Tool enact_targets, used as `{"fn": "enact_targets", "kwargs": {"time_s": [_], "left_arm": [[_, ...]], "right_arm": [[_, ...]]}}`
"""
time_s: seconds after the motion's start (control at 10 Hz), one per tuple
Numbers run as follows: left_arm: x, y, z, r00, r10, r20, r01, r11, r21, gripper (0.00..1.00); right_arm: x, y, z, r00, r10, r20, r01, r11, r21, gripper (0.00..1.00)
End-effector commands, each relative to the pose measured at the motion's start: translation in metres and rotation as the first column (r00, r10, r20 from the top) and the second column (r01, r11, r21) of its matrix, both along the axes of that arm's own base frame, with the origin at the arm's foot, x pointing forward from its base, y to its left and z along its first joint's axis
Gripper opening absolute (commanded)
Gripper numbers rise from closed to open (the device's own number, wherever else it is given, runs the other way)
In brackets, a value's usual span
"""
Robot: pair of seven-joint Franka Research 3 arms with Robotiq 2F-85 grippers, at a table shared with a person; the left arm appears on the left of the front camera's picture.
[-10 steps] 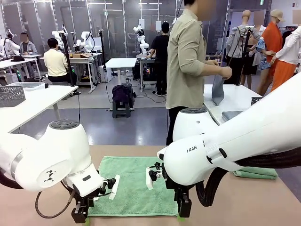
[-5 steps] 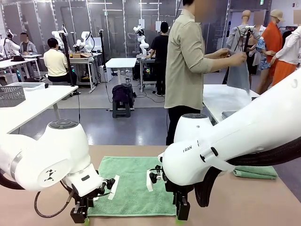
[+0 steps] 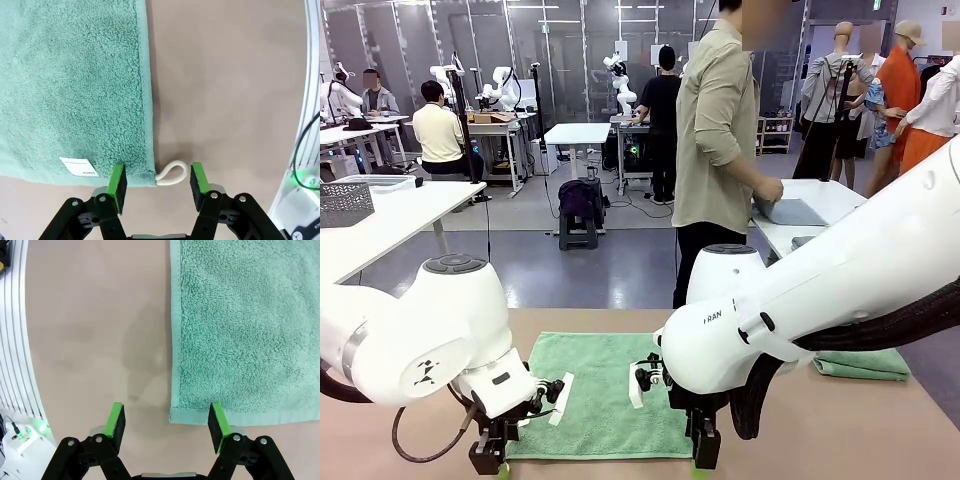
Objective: Fold the towels and place them in the basket.
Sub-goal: When a person lays out a Towel with hook on the table, fold it in half twice.
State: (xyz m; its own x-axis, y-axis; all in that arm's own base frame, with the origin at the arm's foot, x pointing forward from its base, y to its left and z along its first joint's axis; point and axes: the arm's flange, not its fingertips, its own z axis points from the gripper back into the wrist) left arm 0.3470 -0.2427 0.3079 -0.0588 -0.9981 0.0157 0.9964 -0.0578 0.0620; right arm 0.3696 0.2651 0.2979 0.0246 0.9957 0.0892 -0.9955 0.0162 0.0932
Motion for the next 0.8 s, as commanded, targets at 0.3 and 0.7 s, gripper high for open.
{"fn": "enact_targets", "kwargs": {"time_s": [0.3,0.7], "left_arm": [[-0.0024,0.0079,-0.0047,0.999,-0.026,-0.028,0.026,1.000,-0.002,0.66],[-0.0028,0.0047,-0.0041,0.999,-0.040,0.008,0.040,0.999,0.030,0.47]], "right_arm": [[0.0051,-0.0003,-0.0067,1.000,0.030,0.005,-0.030,0.999,-0.018,0.84],[0.0054,0.0001,-0.0075,0.999,0.043,0.032,-0.042,0.998,-0.048,0.64]]}}
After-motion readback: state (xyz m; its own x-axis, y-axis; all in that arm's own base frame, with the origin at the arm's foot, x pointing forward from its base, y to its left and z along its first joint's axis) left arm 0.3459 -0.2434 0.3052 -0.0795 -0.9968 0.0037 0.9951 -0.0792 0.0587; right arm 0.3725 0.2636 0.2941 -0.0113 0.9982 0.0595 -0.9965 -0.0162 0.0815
